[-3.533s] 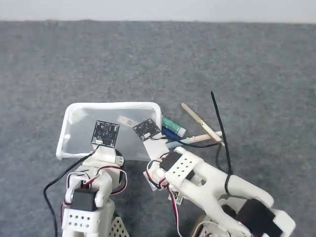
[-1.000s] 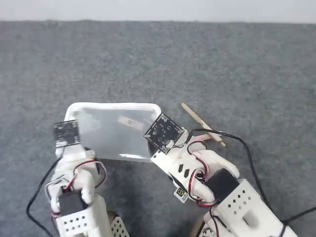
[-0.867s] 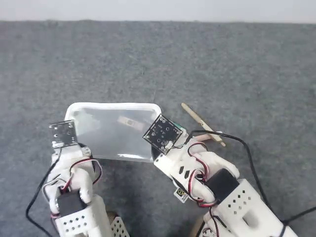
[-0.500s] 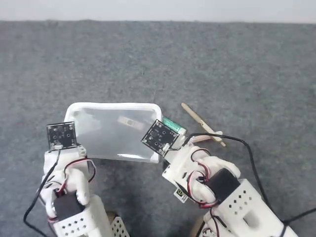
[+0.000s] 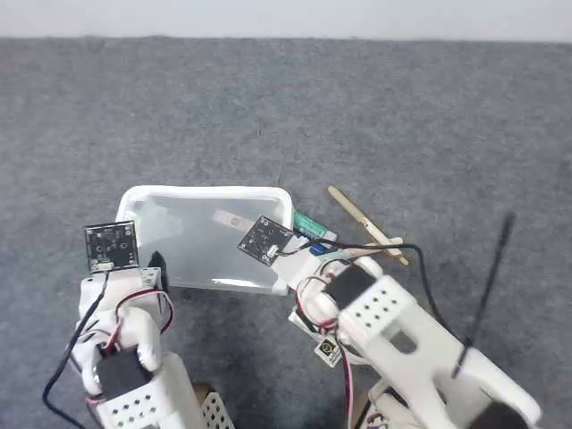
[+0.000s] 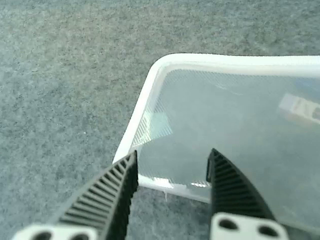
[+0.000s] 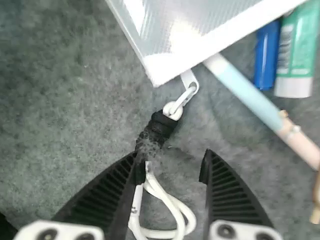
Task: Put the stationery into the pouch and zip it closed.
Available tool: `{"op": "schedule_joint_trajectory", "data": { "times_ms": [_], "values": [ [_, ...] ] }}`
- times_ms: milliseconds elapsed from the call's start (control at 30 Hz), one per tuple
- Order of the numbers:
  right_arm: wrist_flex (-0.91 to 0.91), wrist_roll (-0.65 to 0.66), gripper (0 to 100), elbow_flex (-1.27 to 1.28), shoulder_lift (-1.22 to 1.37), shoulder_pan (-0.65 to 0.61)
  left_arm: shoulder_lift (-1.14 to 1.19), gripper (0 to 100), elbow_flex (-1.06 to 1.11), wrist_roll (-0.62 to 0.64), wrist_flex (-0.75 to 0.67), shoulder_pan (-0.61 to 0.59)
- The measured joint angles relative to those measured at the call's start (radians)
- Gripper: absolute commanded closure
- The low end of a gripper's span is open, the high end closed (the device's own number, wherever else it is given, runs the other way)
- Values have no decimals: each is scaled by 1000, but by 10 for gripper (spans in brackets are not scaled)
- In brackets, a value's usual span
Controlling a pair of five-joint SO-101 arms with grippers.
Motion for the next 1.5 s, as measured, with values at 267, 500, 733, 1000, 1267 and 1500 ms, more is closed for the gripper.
{"op": "schedule_joint_trajectory", "data": {
  "times_ms": [267, 500, 733, 1000, 1267, 1500],
  "values": [
    [-78, -26, 821, 0, 114, -64, 0, 772, 0, 0, 0, 0],
    [-155, -26, 841, -44, 295, -15, 0, 772, 0, 0, 0, 0],
    [-157, -26, 971, -107, 411, 31, 0, 772, 0, 0, 0, 0],
    [-144, 34, 993, -118, 413, 31, 0, 772, 0, 0, 0, 0],
    [-118, 38, 993, -66, 161, 31, 0, 770, 0, 0, 0, 0],
    [-118, 38, 993, -37, -31, 31, 0, 768, 0, 0, 0, -8]
  ]
}}
